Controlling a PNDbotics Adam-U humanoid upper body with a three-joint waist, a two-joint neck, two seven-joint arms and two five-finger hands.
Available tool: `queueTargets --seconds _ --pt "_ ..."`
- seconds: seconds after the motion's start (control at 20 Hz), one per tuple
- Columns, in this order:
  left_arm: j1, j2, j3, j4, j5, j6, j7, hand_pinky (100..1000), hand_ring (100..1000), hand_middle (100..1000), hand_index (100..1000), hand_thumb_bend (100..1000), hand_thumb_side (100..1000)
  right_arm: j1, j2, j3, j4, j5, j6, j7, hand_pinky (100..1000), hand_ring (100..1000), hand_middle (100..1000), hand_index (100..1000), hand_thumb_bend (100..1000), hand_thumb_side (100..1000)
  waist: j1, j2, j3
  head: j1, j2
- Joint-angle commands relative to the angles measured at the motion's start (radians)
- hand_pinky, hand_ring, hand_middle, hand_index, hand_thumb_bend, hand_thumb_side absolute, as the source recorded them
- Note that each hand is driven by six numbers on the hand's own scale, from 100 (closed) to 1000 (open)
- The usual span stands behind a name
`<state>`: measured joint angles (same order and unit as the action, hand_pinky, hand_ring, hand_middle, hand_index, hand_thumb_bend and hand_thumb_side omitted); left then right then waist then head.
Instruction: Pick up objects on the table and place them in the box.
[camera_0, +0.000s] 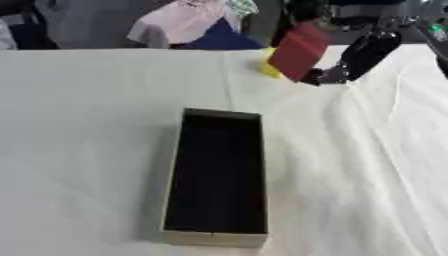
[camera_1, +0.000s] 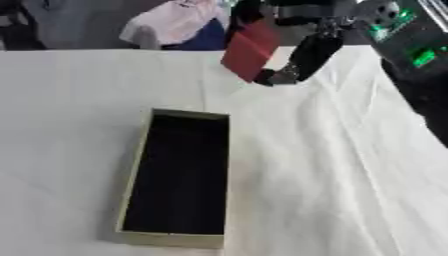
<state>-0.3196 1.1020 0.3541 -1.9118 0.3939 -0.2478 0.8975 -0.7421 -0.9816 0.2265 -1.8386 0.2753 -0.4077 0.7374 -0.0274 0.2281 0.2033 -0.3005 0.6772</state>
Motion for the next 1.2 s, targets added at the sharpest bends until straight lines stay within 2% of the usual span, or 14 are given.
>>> queueTargets --seconds 0.05,0.25,0.45,0.6,0.75,1.0,1.05,1.1,1.2 --pt "-0.011 0.049 0.003 -0.012 -0.004 -0.006 0.010 837 917 934 928 406 863 -0.046 -0.009 0.046 -0.025 -0.015 -0.020 0.049 740 679 562 690 164 182 0.002 -0.020 0.001 0.000 0.012" --pt "-0.010 0.048 -0.001 -0.017 -0.010 -0.002 0.010 837 916 934 928 405 863 -0.106 0.035 0.110 -0.014 -0.024 -0.031 0.103 730 681 565 692 176 194 0.001 -0.024 0.000 -0.005 0.017" --pt "-0.009 0.040 0.000 -0.012 -0.009 -0.002 0.010 837 917 935 927 404 865 -0.156 0.108 0.172 0.026 -0.013 -0.048 0.156 724 680 566 690 159 217 -0.002 -0.033 -0.007 0.003 0.037" --pt "-0.007 0.033 -0.003 -0.012 -0.007 -0.002 0.010 837 917 935 927 404 866 -0.181 0.149 0.227 0.066 0.003 -0.072 0.168 723 683 569 692 165 234 -0.005 -0.038 -0.011 0.008 0.037" --pt "-0.006 0.033 -0.001 -0.011 -0.009 -0.003 0.010 837 917 935 927 406 864 -0.186 0.167 0.263 0.101 0.033 -0.102 0.169 720 683 570 693 166 257 -0.007 -0.042 -0.013 0.010 0.044" --pt "-0.007 0.033 -0.002 -0.012 -0.008 -0.004 0.010 837 917 935 926 406 863 -0.173 0.185 0.339 0.171 0.046 -0.141 0.170 717 675 564 684 119 313 -0.006 -0.043 -0.008 0.004 0.049" --pt "-0.008 0.033 -0.001 -0.012 -0.008 -0.004 0.010 837 917 935 927 411 878 -0.169 0.188 0.350 0.183 0.049 -0.148 0.170 716 673 563 683 170 297 -0.006 -0.043 -0.007 0.002 0.049" --pt "-0.008 0.033 0.000 -0.012 -0.008 -0.005 0.010 837 916 934 927 408 861 -0.164 0.190 0.362 0.194 0.051 -0.155 0.170 716 673 562 683 108 328 -0.005 -0.043 -0.005 0.000 0.050" --pt "-0.009 0.034 0.002 -0.011 -0.008 -0.006 0.010 837 916 934 927 409 860 -0.153 0.194 0.379 0.211 0.059 -0.169 0.170 717 674 563 683 106 336 -0.005 -0.043 -0.003 -0.001 0.052"
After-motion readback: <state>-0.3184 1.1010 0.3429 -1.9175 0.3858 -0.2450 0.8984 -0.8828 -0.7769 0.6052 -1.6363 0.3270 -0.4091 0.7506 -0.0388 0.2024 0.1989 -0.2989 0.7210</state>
